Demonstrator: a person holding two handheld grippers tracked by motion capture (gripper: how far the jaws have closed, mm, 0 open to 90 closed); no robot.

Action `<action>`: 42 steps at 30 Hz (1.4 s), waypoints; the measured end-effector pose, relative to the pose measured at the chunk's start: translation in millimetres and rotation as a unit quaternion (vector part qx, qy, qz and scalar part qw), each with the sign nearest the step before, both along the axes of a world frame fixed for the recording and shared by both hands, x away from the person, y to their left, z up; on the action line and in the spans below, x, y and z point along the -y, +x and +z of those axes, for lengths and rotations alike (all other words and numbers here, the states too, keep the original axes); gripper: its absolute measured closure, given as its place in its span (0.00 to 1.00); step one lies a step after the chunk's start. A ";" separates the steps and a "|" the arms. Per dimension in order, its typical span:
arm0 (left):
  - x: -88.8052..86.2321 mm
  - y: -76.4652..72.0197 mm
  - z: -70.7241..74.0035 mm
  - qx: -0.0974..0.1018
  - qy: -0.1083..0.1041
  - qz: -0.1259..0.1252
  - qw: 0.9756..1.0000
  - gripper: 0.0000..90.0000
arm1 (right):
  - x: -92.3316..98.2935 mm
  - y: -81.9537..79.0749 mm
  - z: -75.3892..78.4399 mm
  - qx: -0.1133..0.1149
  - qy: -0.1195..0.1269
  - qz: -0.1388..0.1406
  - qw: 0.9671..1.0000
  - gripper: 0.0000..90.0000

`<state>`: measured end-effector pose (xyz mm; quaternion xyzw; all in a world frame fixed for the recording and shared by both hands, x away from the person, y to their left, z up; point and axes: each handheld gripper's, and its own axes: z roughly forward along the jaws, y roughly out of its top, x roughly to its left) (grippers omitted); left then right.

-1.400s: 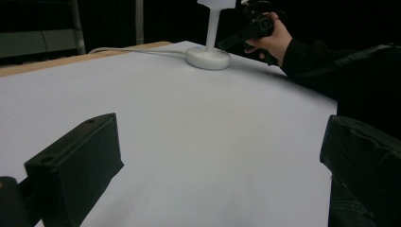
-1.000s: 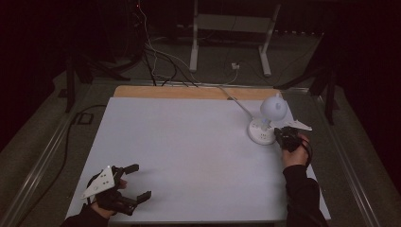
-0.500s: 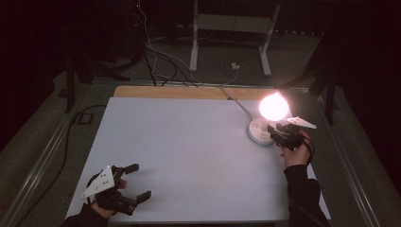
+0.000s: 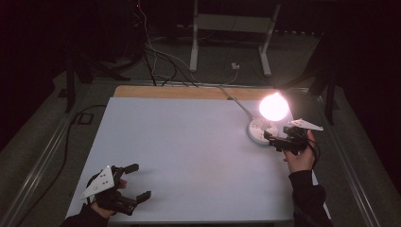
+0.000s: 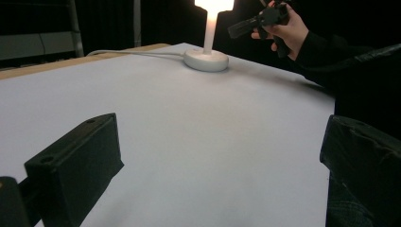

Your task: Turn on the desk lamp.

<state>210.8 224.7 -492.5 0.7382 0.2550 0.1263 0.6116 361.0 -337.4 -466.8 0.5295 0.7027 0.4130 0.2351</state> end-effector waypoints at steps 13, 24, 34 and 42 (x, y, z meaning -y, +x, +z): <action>-0.8 -0.4 0.3 0.000 -0.002 0.001 1.000 0.00 | -18.4 -32.3 8.6 0.001 0.034 0.070 0.997 0.00; -1.5 -1.2 0.9 0.002 -0.003 0.000 1.000 0.00 | -34.8 -56.2 4.6 0.014 0.022 0.100 0.995 0.00; -1.4 -1.9 1.1 0.003 -0.002 -0.003 1.000 0.00 | -41.8 -80.9 -9.4 0.021 0.015 0.133 0.991 0.00; -1.3 -2.6 1.5 0.004 -0.001 -0.005 1.000 0.00 | -43.5 -95.1 -26.2 0.000 0.013 0.163 0.986 0.00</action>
